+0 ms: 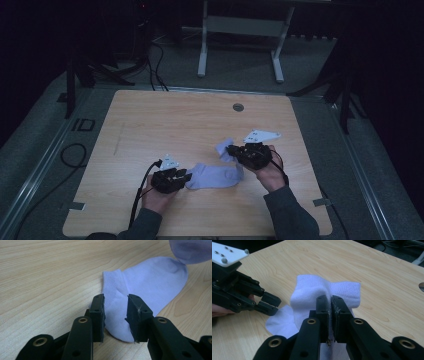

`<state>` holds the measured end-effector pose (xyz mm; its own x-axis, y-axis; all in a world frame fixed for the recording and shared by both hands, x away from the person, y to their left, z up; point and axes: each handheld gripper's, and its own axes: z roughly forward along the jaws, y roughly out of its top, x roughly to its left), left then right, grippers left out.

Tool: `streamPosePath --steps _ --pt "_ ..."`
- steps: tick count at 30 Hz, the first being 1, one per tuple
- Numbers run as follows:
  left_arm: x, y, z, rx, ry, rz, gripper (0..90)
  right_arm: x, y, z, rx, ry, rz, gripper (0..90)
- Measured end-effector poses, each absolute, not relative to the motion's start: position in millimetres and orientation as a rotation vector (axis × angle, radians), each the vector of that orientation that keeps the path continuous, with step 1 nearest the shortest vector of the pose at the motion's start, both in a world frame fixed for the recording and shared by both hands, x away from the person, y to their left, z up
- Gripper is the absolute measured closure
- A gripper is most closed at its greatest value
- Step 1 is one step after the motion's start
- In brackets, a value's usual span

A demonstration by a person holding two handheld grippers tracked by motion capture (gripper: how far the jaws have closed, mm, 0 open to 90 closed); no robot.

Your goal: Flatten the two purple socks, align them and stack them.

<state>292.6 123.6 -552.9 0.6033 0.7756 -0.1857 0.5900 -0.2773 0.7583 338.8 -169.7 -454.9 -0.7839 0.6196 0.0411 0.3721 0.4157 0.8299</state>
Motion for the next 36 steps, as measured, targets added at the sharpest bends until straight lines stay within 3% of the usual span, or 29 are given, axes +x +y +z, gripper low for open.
streamPosePath --steps 36 --pt "287 121 -535 1.947 1.018 0.273 66.5 337 -122 -486 0.858 2.462 1.301 84.6"
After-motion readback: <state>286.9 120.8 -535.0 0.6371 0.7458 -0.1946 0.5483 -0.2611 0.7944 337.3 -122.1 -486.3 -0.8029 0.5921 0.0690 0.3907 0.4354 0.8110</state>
